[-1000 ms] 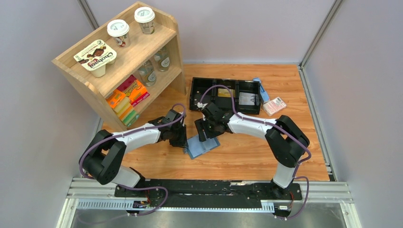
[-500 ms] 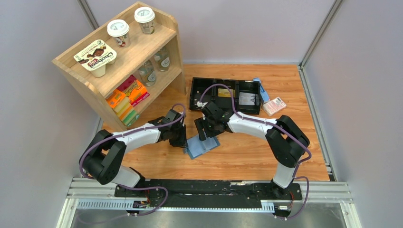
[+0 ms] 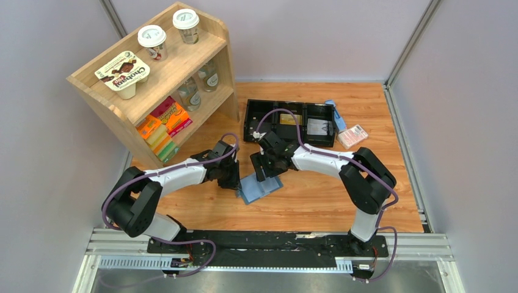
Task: Take the credit cards out of the card holder
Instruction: Remove the credit card from the card holder.
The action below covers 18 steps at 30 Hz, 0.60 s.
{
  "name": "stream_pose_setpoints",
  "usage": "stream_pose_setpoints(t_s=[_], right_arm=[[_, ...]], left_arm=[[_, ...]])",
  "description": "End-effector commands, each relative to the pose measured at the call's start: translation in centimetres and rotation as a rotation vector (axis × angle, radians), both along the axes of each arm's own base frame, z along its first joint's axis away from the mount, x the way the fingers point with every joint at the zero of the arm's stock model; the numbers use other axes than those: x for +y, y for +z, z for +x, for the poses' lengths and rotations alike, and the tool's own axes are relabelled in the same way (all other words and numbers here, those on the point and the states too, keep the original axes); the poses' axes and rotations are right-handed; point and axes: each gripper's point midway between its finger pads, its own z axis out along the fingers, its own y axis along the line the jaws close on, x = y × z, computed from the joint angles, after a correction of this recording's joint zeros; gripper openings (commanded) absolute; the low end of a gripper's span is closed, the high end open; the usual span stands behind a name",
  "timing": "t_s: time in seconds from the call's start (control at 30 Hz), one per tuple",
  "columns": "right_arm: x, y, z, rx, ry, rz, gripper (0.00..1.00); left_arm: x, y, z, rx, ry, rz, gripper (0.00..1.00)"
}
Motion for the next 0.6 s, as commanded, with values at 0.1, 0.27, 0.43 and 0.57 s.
stream_pose_setpoints(t_s=[0.1,0.27,0.43,0.57], right_arm=[[0.6,0.0,-0.3,-0.001,0.025,-0.001,0.66],[1.8,0.5,-1.5,0.046,0.065,0.057,0.62],[2.7,0.8,-2.5,0.098,0.082,0.118,0.59],[4.0,1.6,-3.5,0.142,0.117,0.189,0.57]], left_arm=[[-0.6,0.3,0.4,-0.005,-0.024,-0.01,0.24],[-0.6,0.4,0.5,-0.006,-0.025,-0.012,0.24],[-0.7,0.3,0.5,-0.005,-0.027,-0.012,0.24],[-0.6,0.2,0.4,-0.002,-0.026,-0.013,0.23]])
